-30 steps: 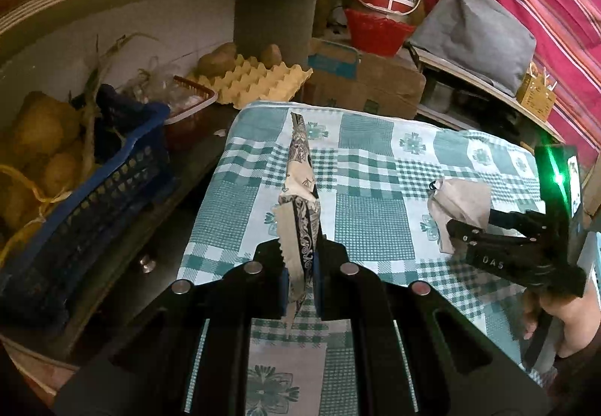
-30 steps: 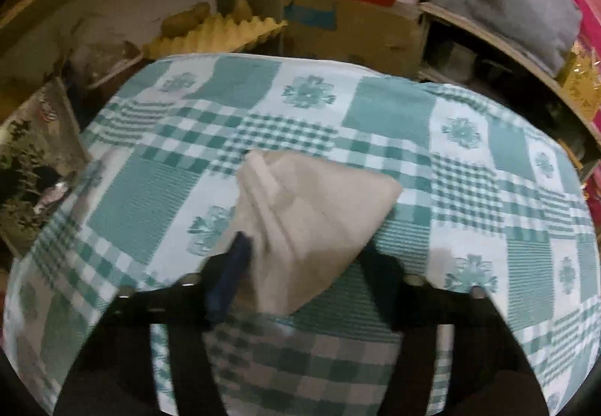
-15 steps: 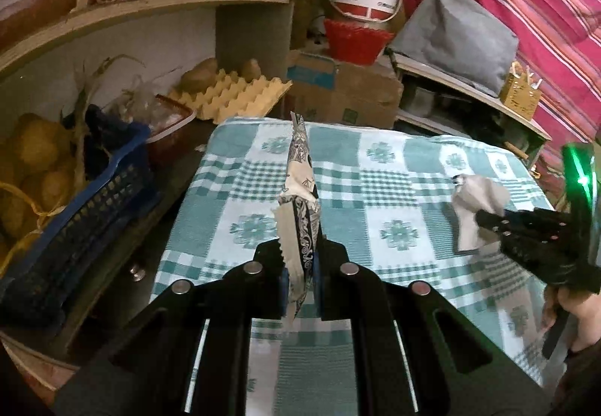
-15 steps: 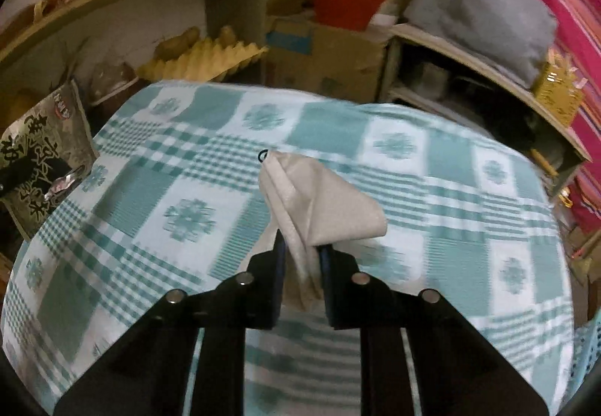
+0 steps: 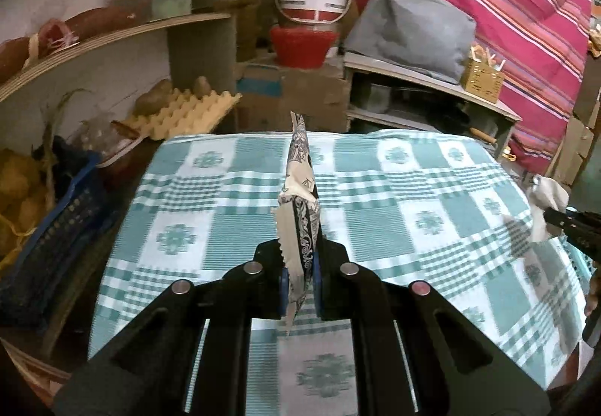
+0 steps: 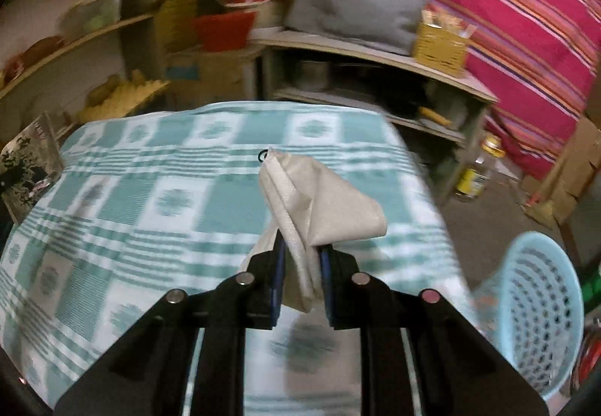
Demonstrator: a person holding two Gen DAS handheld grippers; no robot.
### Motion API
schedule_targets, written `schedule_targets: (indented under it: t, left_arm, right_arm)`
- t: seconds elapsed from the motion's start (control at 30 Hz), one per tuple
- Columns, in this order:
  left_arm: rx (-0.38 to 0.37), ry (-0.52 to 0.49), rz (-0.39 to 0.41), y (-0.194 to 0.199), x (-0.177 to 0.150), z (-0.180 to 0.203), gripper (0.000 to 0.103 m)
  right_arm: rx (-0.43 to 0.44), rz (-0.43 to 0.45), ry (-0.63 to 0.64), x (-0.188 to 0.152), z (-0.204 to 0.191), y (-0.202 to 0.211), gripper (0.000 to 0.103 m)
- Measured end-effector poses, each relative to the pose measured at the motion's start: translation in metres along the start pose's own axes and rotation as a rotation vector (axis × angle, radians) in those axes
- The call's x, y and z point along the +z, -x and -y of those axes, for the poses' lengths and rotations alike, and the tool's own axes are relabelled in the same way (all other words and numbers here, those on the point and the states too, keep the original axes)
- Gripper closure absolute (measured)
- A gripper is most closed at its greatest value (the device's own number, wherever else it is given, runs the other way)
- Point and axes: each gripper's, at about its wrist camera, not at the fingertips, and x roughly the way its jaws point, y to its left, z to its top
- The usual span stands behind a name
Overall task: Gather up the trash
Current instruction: 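Carry printed snack bag and beige napkin over the basket and open both tools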
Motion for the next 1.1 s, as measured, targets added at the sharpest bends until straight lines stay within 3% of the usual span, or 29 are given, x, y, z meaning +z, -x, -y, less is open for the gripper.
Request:
schedule_targets:
  t: [0.27,0.47,0.7,1.1]
  left_arm:
    - [-0.043,-0.065,0.018,0.000,-0.002,0.069,0.095]
    - [-0.127,-0.145,0.010,-0.004,-0.007,0.132,0.095]
    - [-0.285,-0.191,-0.005,-0.002,-0.007,0.209,0.095]
    - [-0.398,-0.303,-0.002,-0.010,-0.016,0.354,0.095]
  right_arm:
    - [-0.063,0.039,-0.141,-0.017,0.092,0.026,0.085]
    - [-0.121,0.054,-0.138,-0.029,0.126,0.037,0.085]
    - [-0.129,0.065,-0.181,-0.046,0.172,0.054,0.085]
    - [-0.195,0.072,-0.393,-0.084,0.285,0.077,0.085]
